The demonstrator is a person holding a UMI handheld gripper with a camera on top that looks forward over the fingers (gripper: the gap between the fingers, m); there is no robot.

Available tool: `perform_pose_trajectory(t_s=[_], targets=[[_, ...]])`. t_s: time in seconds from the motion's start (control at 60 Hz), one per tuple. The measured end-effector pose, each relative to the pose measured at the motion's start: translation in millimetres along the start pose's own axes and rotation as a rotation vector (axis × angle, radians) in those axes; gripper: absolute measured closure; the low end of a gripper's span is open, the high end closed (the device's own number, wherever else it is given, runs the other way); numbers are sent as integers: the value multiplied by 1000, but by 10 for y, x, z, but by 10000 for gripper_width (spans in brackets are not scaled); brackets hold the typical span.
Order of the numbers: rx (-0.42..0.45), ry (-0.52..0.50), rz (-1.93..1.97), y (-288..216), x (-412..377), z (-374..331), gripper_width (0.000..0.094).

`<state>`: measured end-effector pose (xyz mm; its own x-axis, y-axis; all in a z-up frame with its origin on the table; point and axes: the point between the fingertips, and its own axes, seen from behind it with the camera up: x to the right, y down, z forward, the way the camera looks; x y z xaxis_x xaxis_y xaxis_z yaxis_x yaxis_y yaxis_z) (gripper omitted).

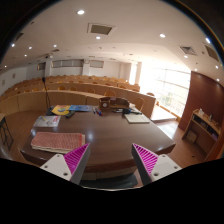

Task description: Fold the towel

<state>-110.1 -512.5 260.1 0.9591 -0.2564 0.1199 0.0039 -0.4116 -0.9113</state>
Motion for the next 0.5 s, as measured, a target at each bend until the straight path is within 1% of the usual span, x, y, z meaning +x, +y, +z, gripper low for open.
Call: perform_pose_trajectory(t_s=[0.15,0.267,0.383,0.5], targets=[[-31,-16,-12,208,-146,17,88],[-89,-46,-29,506,-506,72,84],[-164,-116,-46,853,-1121,128,92],[-220,-204,-74,1086,-1946,189,87]])
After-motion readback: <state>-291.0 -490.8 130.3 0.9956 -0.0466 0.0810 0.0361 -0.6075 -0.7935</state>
